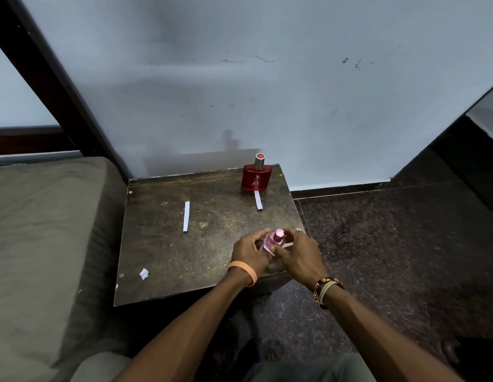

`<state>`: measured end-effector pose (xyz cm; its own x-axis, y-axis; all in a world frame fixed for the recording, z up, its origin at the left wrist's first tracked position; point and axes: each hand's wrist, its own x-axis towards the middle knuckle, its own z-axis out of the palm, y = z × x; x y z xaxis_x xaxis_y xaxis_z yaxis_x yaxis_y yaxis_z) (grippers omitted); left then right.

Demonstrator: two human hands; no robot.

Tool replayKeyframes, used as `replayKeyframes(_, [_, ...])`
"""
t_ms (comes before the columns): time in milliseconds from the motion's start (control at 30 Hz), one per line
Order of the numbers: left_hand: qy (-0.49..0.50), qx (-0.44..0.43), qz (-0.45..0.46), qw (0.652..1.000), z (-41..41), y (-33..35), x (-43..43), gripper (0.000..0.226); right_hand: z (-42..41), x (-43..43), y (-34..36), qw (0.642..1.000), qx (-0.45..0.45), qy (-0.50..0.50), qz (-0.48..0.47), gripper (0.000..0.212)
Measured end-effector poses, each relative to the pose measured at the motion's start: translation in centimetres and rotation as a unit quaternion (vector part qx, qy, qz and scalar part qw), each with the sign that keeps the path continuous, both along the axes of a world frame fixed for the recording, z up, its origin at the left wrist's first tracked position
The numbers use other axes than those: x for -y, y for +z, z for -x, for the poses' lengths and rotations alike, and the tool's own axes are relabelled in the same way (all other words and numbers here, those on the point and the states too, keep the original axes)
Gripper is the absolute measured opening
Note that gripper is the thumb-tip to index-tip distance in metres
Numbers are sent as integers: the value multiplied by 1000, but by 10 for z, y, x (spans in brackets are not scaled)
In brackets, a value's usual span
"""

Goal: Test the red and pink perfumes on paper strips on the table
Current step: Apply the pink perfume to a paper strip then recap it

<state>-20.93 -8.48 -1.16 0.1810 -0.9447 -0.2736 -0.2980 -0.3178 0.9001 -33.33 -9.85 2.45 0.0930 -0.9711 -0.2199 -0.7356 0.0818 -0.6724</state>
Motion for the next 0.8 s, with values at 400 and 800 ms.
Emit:
replayKeyframes(400, [18, -55, 19, 998, -16, 14, -3, 27, -30, -18, -9, 955, 234, -180, -26, 26])
replayKeyframes(800, [69, -93, 42, 992, -126, 42, 15, 30, -136, 28, -6, 940, 319, -102, -70, 43])
